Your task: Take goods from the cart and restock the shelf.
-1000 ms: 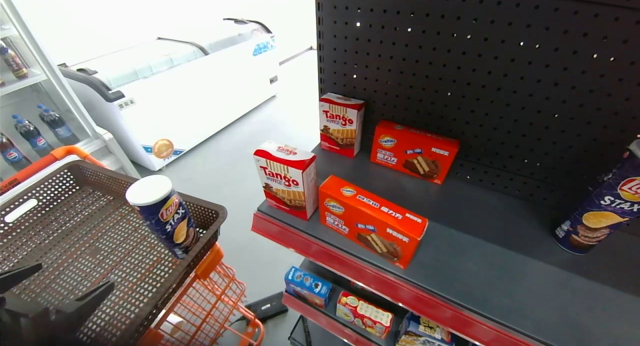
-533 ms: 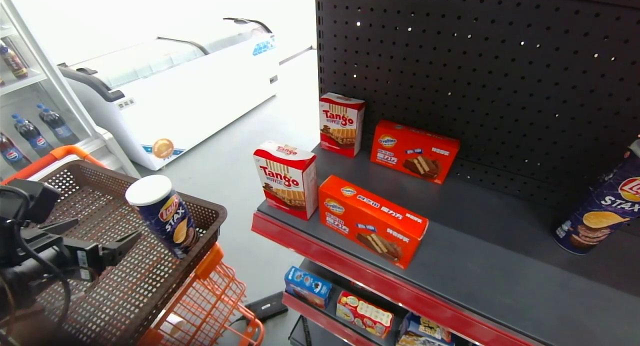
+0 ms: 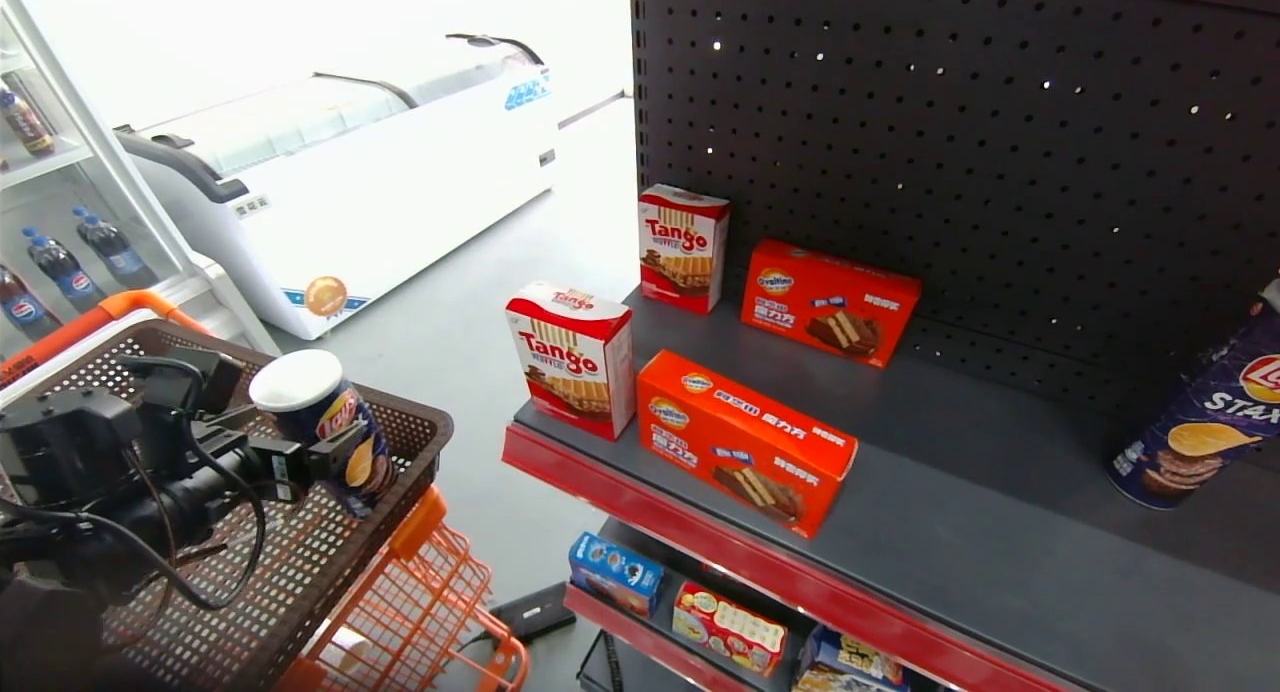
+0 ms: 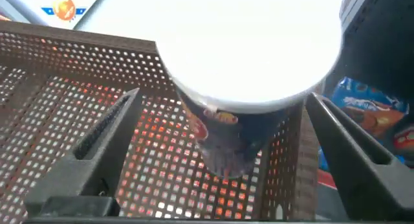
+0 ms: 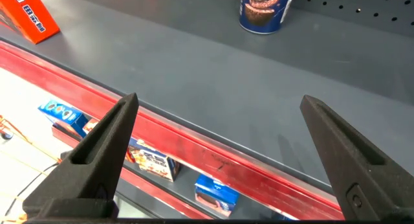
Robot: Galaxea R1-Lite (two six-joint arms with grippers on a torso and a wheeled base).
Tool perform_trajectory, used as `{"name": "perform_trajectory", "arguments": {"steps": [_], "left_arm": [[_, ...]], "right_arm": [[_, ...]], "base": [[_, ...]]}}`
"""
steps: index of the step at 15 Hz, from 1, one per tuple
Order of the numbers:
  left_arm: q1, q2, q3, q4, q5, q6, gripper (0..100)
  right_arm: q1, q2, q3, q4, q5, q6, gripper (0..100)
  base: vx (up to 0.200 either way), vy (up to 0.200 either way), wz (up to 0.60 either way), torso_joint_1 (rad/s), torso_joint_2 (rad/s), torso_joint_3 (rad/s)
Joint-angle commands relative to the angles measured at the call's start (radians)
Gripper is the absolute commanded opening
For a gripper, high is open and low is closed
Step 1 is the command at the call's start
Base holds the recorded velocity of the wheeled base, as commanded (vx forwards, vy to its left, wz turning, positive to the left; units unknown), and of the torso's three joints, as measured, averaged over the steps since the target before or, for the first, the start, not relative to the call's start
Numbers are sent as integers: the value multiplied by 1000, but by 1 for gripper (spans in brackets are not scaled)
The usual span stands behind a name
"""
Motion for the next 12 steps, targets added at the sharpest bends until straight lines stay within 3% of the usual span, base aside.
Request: {"name": "perform_trajectory", "arguments": {"steps": [1,6,11,12], "left_arm": [[-22,117,-14,-50,2,-2,100],[-58,208,-25,-178,3,-7,100],[-50,231,-46,-190,5,-7,100],[-49,235,-62,-190,6,-3,0]], "right_arm": [[0,1,0,0,-1,-2,100],[0,1,0,0,0,0,100],[0,1,0,0,-1,-2,100],[0,1,0,0,0,0,100]], "base": [[0,0,0,0,0,0],[0,0,0,0,0,0],[0,0,0,0,0,0],[0,0,0,0,0,0]]}}
